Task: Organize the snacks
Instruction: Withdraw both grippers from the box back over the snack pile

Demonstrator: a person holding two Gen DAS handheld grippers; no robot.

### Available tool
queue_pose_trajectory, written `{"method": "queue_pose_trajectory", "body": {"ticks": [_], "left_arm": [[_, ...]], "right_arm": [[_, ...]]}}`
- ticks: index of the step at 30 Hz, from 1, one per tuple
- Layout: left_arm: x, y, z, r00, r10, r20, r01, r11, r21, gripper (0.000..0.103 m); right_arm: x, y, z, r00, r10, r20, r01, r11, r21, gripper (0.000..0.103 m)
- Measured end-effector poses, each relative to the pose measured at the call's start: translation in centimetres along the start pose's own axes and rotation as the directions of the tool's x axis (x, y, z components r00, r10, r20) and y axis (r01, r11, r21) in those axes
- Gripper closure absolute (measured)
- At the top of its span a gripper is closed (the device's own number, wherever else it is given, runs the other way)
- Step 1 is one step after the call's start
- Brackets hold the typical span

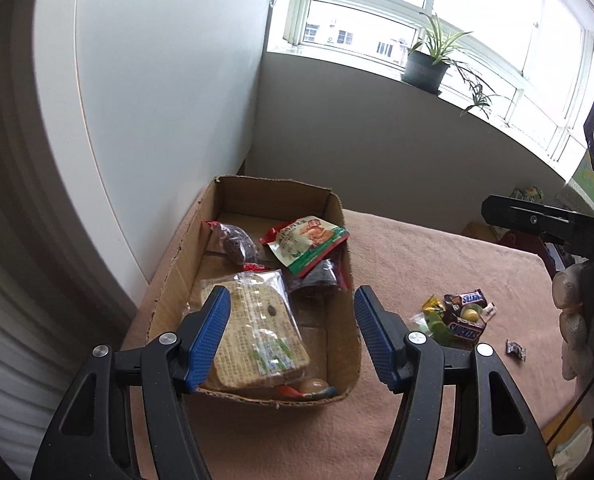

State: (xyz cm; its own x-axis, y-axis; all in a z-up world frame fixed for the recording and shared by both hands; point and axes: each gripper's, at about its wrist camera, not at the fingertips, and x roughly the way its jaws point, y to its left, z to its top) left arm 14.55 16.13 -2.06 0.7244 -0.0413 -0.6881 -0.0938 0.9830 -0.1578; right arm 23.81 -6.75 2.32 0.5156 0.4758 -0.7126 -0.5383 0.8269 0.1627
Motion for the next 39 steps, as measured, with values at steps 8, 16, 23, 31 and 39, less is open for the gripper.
{"method": "queue_pose_trajectory", "body": {"ticks": [8,16,23,31,39], "left_arm": [[-4.4,-3.6,-2.4,0.996,-0.08,0.037,0.079,0.996,0.041,0.039],[-5.5,-7.4,-6.1,0.989,-0.145,0.013,0.143,0.985,0.1,0.039],[-4.0,-9.8,-9.3,0.987,-0.155,-0.048,0.161,0.975,0.154,0.039],[-0.2,-11.7,-10.3,0.982,-0.151,-0.116,0.17,0.968,0.182,0.039],[5.5,-13.3,-9.1,0.976,-0.127,-0.177,0.161,0.967,0.196,0.044]], "right_arm": [[-8.0,-2.6,-6.1,0.998,-0.034,0.057,0.03,0.998,0.059,0.008],[-12.3,-5.5,-12.2,0.994,-0.096,0.053,0.089,0.99,0.113,0.008],[-12.5,-8.9,-16.6,0.991,-0.131,0.021,0.125,0.977,0.171,0.008],[-9.3,-13.6,-18.5,0.99,-0.13,-0.046,0.136,0.972,0.194,0.008],[-3.7,-16.6,-18.7,0.981,-0.135,-0.136,0.151,0.982,0.11,0.008]]}}
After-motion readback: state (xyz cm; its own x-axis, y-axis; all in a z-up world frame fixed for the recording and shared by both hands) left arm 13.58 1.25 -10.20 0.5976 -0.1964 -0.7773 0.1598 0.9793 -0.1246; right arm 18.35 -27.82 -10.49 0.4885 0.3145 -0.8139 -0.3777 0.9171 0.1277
